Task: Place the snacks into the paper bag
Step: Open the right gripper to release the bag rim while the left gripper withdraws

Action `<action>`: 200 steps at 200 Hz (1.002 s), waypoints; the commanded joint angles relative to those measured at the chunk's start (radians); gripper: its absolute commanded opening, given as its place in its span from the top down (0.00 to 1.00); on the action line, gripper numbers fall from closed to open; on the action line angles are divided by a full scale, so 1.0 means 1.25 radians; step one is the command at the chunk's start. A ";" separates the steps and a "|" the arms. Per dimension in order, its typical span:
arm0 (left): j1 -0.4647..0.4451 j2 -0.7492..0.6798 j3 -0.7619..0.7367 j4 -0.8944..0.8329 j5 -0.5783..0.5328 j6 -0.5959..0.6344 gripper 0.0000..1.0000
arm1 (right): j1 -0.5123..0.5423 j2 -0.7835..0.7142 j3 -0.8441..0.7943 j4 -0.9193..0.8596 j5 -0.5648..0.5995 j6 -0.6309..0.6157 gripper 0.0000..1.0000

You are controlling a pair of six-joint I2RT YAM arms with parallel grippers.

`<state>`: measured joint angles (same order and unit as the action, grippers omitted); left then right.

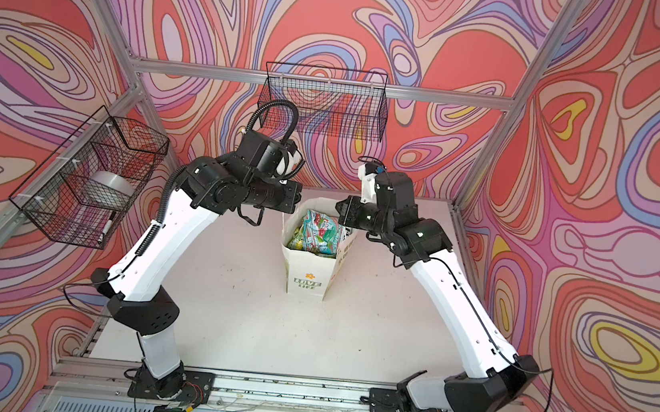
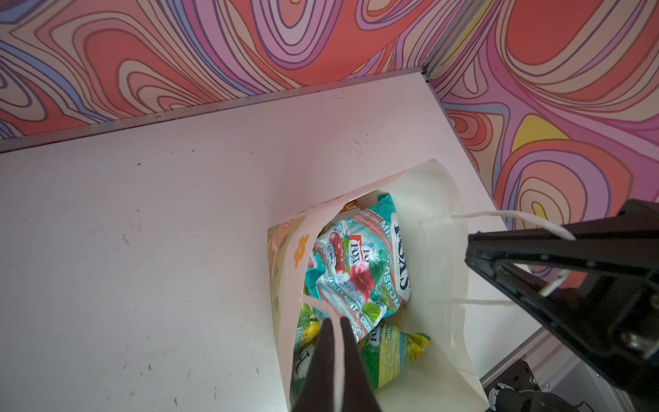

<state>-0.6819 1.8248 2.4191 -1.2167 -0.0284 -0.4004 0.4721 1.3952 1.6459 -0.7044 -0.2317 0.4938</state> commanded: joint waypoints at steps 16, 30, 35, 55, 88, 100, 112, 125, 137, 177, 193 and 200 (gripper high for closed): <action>0.045 -0.090 -0.065 0.079 -0.055 -0.020 1.00 | 0.004 0.016 0.079 0.115 -0.030 0.021 1.00; 0.058 -0.109 -0.093 0.093 -0.067 -0.022 1.00 | 0.004 0.027 0.091 0.118 -0.041 0.026 1.00; 0.063 -0.113 -0.100 0.096 -0.063 -0.023 1.00 | 0.005 0.031 0.095 0.118 -0.043 0.027 1.00; 0.079 -0.107 -0.117 0.083 -0.053 -0.027 1.00 | 0.004 0.044 0.098 0.126 -0.050 0.035 1.00; 0.090 -0.137 -0.245 0.125 -0.039 -0.038 1.00 | 0.004 0.047 0.033 0.150 -0.042 0.047 1.00; 0.095 -0.155 -0.298 0.147 -0.030 -0.042 1.00 | 0.004 0.044 -0.006 0.163 -0.042 0.059 1.00; 0.102 -0.171 -0.344 0.168 -0.024 -0.045 1.00 | 0.004 0.038 -0.040 0.176 -0.039 0.069 1.00; 0.111 -0.181 -0.378 0.183 -0.007 -0.051 1.00 | 0.005 0.035 -0.064 0.185 -0.037 0.075 1.00; 0.115 -0.186 -0.396 0.190 0.009 -0.056 1.00 | 0.004 0.033 -0.072 0.184 -0.033 0.078 1.00; 0.116 -0.217 -0.405 0.206 0.026 -0.058 0.78 | 0.004 0.023 -0.074 0.181 -0.013 0.082 0.75; 0.116 -0.230 -0.404 0.206 0.035 -0.053 0.57 | 0.005 0.025 -0.070 0.175 -0.014 0.083 0.57; 0.116 -0.235 -0.405 0.205 0.040 -0.048 0.47 | 0.004 0.023 -0.069 0.173 -0.013 0.084 0.51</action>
<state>-0.5423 1.5856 1.9118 -0.9970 -0.0040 -0.4614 0.4744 1.4536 1.5574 -0.5251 -0.2642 0.5903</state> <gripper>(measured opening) 0.348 0.409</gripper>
